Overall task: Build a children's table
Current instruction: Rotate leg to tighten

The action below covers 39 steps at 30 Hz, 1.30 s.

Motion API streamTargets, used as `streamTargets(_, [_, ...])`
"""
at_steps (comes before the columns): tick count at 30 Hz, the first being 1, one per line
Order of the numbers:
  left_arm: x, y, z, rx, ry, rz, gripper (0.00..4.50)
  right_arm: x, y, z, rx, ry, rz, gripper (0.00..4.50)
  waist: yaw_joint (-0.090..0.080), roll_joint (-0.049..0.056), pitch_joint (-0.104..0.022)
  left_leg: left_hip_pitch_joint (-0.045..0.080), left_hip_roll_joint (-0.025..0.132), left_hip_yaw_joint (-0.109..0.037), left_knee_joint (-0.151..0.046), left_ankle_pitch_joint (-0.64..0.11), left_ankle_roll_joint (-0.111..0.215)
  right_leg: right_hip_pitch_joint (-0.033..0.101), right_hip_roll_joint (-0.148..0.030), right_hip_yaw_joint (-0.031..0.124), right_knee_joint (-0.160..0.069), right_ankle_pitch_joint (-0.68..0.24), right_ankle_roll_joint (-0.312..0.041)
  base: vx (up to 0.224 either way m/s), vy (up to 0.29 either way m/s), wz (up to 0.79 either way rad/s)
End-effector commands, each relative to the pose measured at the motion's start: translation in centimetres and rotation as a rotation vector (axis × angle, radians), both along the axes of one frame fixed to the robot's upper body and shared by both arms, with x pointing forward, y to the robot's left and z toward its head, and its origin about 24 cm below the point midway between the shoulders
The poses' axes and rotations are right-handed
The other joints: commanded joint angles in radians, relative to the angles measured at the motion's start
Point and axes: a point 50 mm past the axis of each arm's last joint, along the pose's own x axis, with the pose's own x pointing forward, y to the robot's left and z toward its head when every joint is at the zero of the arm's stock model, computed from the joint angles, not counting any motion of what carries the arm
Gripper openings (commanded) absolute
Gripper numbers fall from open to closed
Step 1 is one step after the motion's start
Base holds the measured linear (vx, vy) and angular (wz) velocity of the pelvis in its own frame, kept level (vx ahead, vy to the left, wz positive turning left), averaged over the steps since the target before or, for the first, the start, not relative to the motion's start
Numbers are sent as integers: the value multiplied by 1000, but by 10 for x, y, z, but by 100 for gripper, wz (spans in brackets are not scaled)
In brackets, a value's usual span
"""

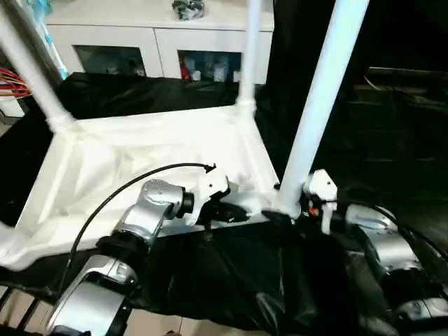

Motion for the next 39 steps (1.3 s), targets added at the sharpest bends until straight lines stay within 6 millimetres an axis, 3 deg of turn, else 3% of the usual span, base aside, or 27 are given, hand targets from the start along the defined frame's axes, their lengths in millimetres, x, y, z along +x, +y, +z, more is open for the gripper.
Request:
streamTargets(1, [1,-8,14,-39,-51,-73,0,-17,4,-22,-41,152,84,368,3,-5,-52,9,34,-9,-66,-237,94,49,-49,36,-61,-206,-264,0,0,0])
streamTargets(5, [0,-2,14,-29,-43,-82,0,-19,2,-22,-53,168,110,331,6,-9,-54,5,33,-11,-65,-216,82,52,-51,36,-58,-204,-257,0,0,0])
streamTargets(11, [-2,1,14,-26,-23,-100,0,-21,4,-20,-52,189,143,287,13,-12,-58,3,31,-9,-58,-158,103,53,-51,36,-48,-123,-276,0,0,0])
streamTargets(17, [-3,-3,13,-40,-20,-94,0,-21,7,-24,-36,204,134,274,16,-10,-57,4,31,-9,-59,-167,96,53,-52,35,-50,-143,-274,0,0,0])
streamTargets(19, [1,-10,12,-44,-37,-36,0,-17,10,-29,-17,169,44,272,15,-10,-57,5,33,-9,-60,-176,86,50,-53,36,-52,-158,-270,0,0,0])
streamTargets(22, [4,-16,12,-47,-48,5,0,-12,12,-32,6,149,-39,272,10,-11,-50,7,30,-10,-67,-233,60,50,-53,35,-64,-257,-245,0,0,0])
streamTargets(23, [10,-25,10,-43,-60,82,0,1,18,-36,-10,111,-207,272,6,-10,-48,8,29,-13,-69,-256,46,49,-54,35,-69,-308,-229,0,0,0])
streamTargets(25, [13,-31,10,-39,-69,130,0,9,21,-38,-23,90,-307,272,-9,-10,-45,13,25,-17,-73,-292,17,43,-53,33,-78,-387,-204,0,0,0])
streamTargets(28, [19,-42,11,-41,-85,224,0,19,29,-40,-23,103,-431,272,-22,-11,-44,14,20,-20,-73,-318,14,41,-52,32,-89,-452,-169,-19,2,0])
streamTargets(31, [27,-57,12,-41,-106,351,0,31,47,-41,-31,93,-590,272,-29,-11,-44,14,17,-19,-71,-321,20,35,-50,31,-93,-460,-165,0,0,0])
streamTargets(35, [25,-63,13,-53,-116,343,0,36,59,-38,-20,61,-632,272,-31,-12,-46,11,17,-20,-72,-314,31,35,-52,30,-94,-451,-159,0,0,0])
streamTargets(37, [23,-64,13,-59,-117,315,0,37,63,-35,14,51,-626,342,-31,-12,-48,5,19,-21,-73,-303,36,40,-52,31,-89,-416,-166,0,0,0])
streamTargets(39, [21,-63,12,-64,-116,293,0,37,65,-33,39,55,-608,344,-32,-12,-48,5,20,-20,-74,-300,38,39,-50,32,-86,-379,-180,0,0,0])
